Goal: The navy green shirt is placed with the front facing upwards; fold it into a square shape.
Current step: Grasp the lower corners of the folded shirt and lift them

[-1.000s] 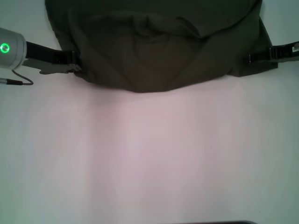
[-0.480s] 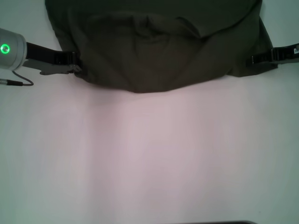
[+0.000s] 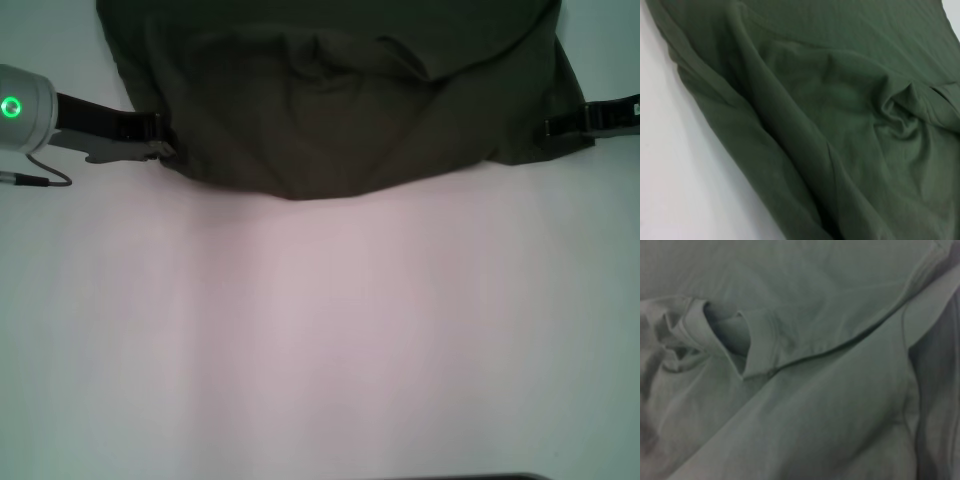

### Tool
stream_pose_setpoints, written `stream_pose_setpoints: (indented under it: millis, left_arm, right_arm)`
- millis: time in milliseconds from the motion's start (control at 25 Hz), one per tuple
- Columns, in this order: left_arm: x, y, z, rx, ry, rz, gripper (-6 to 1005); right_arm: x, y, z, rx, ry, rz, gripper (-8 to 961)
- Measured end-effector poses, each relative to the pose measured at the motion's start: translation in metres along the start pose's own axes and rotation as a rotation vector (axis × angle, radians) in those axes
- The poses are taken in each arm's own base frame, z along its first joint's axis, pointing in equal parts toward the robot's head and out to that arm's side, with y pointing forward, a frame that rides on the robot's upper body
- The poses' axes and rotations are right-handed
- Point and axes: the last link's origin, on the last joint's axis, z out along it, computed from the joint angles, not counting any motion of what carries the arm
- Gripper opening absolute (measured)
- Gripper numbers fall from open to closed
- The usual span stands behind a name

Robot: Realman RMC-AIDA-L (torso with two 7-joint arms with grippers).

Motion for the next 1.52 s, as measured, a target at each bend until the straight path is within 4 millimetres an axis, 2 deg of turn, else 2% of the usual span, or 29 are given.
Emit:
stream_pose_setpoints:
  millis: [520,720,920,1200,1520]
  left_arm:
    - [0.001,0.002,0.001,-0.002,-0.001,0.004,26]
    - [0.001,0.002,0.001,-0.003,-0.004,0.002,26]
    - [0.000,0.001,-0.005,-0.010,-0.031,0.013,25]
    - [-0.003,-0.005,-0.033,-0.049,-0.132,0.023,25]
    - [-0.017,-0.011,-0.057,-0.093,-0.257,0.023,24]
  right_arm:
    - [0.003,-0.006,-0.004,0.036,0.042,0.010,424]
    - [0.004,-0.007,-0.006,0.034,0.047,0.022,191]
    - [0.002,-0.005,-0.013,0.012,0.067,0.015,4]
    - [0.002,0.006,-0.045,-0.065,0.143,-0.010,0]
    - [0.020,0.016,-0.071,-0.147,0.271,-0.009,0]
